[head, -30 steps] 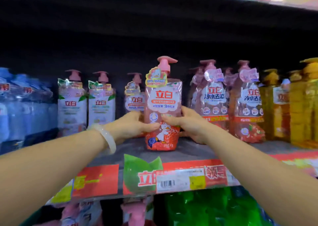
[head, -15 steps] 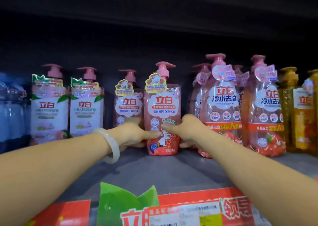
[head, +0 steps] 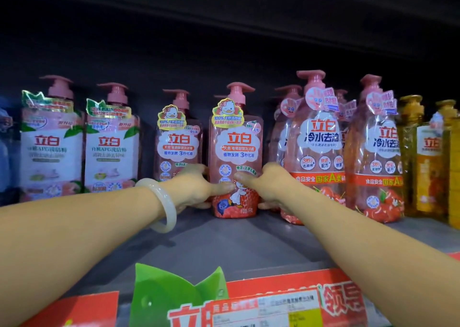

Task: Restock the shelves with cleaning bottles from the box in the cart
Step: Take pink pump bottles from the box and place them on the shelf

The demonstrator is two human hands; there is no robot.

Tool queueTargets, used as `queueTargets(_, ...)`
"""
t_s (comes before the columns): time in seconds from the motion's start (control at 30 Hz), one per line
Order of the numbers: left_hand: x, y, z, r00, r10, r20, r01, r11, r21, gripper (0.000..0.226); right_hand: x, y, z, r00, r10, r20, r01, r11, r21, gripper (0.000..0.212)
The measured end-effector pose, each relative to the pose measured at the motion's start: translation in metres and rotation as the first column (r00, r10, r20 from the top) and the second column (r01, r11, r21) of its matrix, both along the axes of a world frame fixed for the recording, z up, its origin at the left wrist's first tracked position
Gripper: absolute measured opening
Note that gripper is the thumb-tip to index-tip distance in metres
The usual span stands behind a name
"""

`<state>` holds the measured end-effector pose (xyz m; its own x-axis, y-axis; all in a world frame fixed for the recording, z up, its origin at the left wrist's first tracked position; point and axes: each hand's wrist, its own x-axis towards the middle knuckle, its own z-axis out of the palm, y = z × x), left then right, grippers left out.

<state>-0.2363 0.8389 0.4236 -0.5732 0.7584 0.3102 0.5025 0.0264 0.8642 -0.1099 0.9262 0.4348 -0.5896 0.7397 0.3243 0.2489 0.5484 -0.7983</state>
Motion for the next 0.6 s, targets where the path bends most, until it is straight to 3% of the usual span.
queueTargets(0.3,-0.006,0.005,-0.002,0.996,0.014,-0.084,-0.018,0.999,-0.051,0.052,0.002,-0.002,-0.001,0.999,-0.027,0.042,0.025,0.998,0.054,0.054)
queueTargets(0.4,-0.006,0.0,0.004,0.972,0.002,-0.235,-0.036,0.989,-0.143,0.06,0.007,-0.005,0.0,0.985,-0.082,0.15,0.049,0.976,0.212,0.051)
queueTargets(0.5,0.0,-0.016,0.016,0.885,0.026,-0.465,-0.146,0.964,-0.224,0.061,0.02,-0.021,0.006,0.93,-0.237,0.281,0.068,0.862,0.503,0.044)
queueTargets(0.6,0.022,-0.045,0.032,0.709,0.048,-0.703,-0.324,0.908,-0.265,0.053,0.035,-0.047,0.019,0.881,-0.306,0.361,-0.007,0.755,0.656,0.037)
